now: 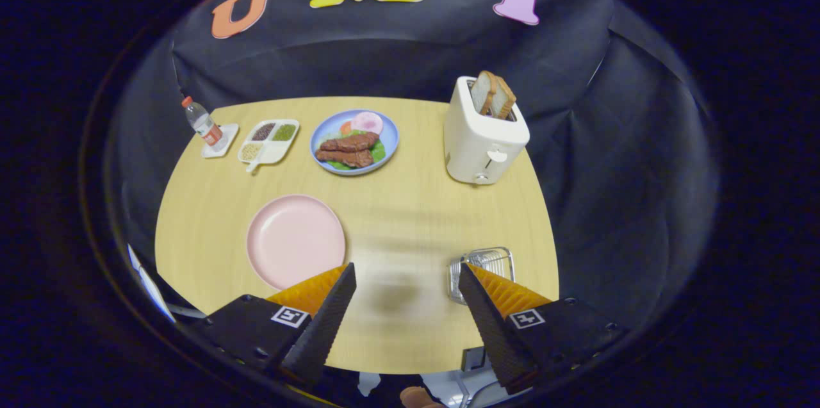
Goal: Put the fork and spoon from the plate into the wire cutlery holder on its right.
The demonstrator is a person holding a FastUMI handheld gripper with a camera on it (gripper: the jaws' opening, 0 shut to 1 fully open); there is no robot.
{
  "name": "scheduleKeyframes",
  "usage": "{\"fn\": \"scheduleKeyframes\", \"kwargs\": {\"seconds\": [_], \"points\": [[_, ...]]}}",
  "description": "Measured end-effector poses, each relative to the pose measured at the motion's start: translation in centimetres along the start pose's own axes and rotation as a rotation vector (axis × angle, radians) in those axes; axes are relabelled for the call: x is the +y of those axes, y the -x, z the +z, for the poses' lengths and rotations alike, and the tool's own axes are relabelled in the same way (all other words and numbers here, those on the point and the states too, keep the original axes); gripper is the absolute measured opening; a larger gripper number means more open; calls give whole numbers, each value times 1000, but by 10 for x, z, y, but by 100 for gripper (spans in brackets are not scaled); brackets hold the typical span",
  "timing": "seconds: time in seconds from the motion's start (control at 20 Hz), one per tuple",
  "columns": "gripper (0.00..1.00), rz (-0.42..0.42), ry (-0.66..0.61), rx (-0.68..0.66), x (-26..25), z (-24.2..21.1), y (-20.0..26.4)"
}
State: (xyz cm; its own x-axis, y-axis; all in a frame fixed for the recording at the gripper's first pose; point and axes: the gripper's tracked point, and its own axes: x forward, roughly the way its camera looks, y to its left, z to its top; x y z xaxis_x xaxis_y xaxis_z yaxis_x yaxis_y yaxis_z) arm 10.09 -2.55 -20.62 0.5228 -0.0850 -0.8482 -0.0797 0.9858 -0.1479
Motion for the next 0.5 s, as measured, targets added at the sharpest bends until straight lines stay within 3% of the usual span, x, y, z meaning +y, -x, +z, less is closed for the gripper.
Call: {"fn": "scheduleKeyframes", "kwargs": {"seconds": [0.5], "points": [[97,-46,-71,-504,73,65,113]]}}
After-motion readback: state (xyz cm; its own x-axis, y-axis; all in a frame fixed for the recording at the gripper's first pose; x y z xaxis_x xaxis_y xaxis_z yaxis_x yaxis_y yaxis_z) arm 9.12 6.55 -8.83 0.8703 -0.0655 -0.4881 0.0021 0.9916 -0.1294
